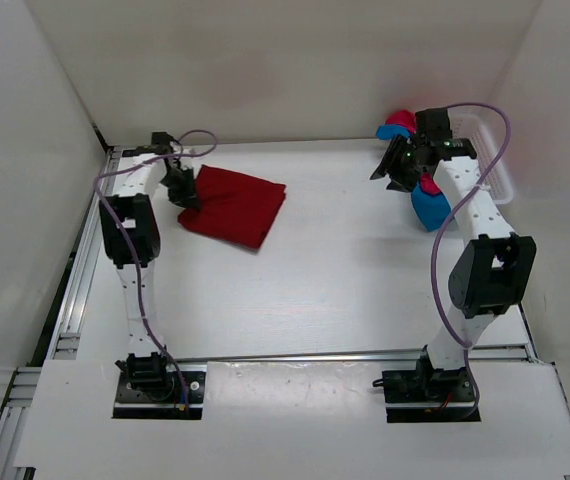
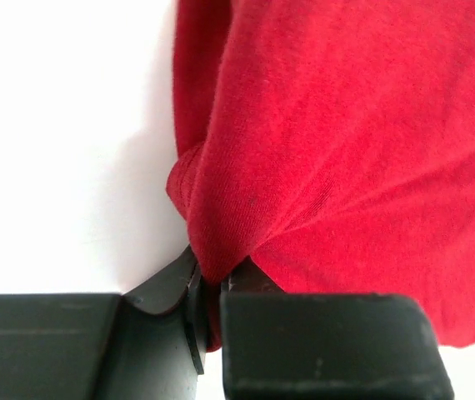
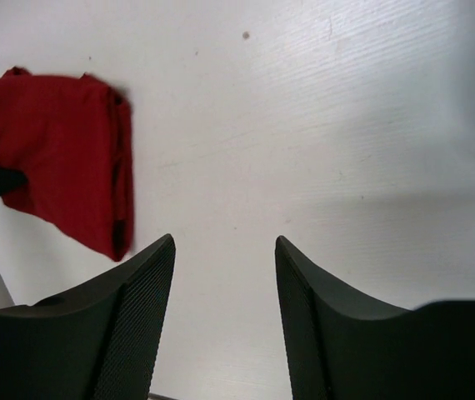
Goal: Fold and stack the t-shirts
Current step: Put the neatly folded tshirt into the corner of the board with the left arm
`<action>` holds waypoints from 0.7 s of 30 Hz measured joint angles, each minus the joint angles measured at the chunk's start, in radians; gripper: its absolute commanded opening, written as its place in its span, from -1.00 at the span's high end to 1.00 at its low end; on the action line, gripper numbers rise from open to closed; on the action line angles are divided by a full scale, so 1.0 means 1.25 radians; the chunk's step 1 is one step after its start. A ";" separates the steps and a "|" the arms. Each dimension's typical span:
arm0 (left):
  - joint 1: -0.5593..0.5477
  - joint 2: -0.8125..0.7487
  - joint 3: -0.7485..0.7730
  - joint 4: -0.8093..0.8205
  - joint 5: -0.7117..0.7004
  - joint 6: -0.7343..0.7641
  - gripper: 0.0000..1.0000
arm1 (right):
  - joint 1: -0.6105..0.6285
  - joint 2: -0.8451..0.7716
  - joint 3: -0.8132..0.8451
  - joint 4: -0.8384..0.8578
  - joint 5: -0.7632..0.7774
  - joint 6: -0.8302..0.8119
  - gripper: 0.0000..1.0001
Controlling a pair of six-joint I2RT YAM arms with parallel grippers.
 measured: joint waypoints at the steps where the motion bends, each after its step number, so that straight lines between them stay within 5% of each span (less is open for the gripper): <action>1: 0.024 0.000 0.001 0.003 -0.016 0.000 0.80 | -0.001 0.001 0.013 -0.004 0.009 -0.003 -0.15; 10: 0.244 0.029 0.117 0.067 -0.203 0.000 0.80 | -0.002 0.024 0.073 -0.044 0.035 -0.025 -0.15; 21: 0.265 0.130 0.218 0.170 -0.315 0.004 0.69 | -0.002 0.089 0.172 -0.124 0.050 -0.041 -0.15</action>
